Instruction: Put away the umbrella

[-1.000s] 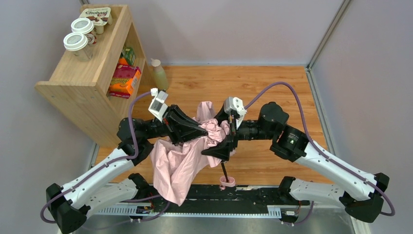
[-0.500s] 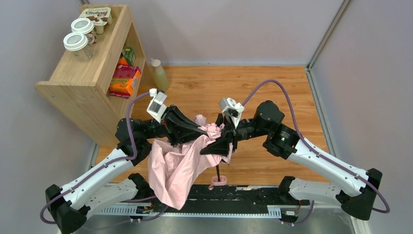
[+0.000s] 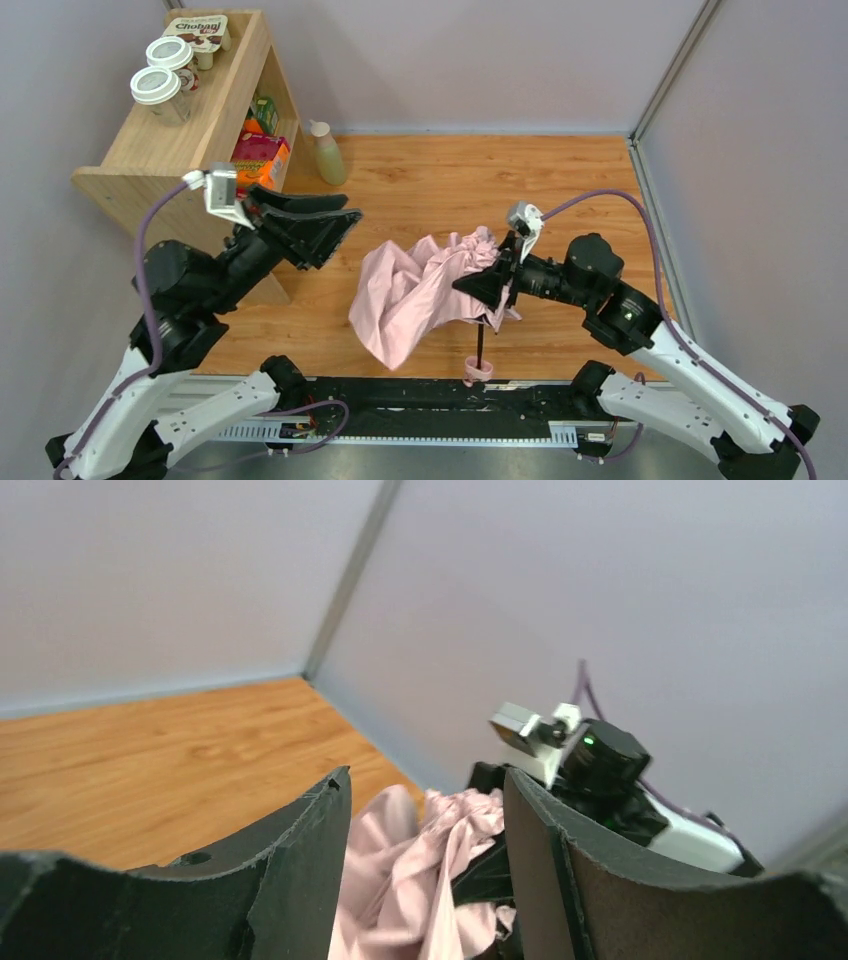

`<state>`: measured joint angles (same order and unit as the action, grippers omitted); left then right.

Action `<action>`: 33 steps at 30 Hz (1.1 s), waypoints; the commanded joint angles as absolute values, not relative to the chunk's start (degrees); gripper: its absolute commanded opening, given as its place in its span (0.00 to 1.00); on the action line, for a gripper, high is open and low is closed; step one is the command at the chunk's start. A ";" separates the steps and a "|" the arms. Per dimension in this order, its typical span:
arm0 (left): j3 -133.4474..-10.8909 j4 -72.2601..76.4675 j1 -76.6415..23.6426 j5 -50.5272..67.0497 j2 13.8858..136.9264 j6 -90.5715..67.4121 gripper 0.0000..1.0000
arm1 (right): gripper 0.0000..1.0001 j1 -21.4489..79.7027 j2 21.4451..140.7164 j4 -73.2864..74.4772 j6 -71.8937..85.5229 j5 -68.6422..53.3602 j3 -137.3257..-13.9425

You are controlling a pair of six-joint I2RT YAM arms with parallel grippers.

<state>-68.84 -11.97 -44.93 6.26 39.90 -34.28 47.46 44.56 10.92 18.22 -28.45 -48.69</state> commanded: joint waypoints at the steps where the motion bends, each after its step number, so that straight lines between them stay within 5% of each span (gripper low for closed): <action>1: -68.30 -25.42 -44.82 -7.13 37.54 -30.32 0.63 | 0.00 47.11 38.33 19.15 15.47 -0.06 -53.08; 7: -63.99 -22.86 -44.82 1.91 40.25 -34.89 0.65 | 0.00 47.20 36.03 21.97 13.62 16.69 -54.66; 19: -57.49 -8.98 -44.82 12.38 55.28 -40.17 0.68 | 0.00 47.11 37.36 23.20 11.43 10.46 -56.08; 21: -57.04 -6.51 -44.74 13.35 55.20 -39.29 0.52 | 0.00 47.11 36.57 24.25 10.90 10.37 -55.64; 24: -55.82 -2.67 -42.99 17.91 54.41 -38.58 0.05 | 0.00 47.20 33.85 25.31 9.24 7.22 -54.41; 28: -44.41 24.84 -36.22 32.05 49.49 -45.77 0.00 | 0.00 47.11 27.35 25.84 6.25 -5.59 -52.65; 33: -34.91 60.15 -33.93 48.42 51.84 -61.38 0.00 | 0.00 47.20 26.01 22.94 12.56 -36.96 -56.68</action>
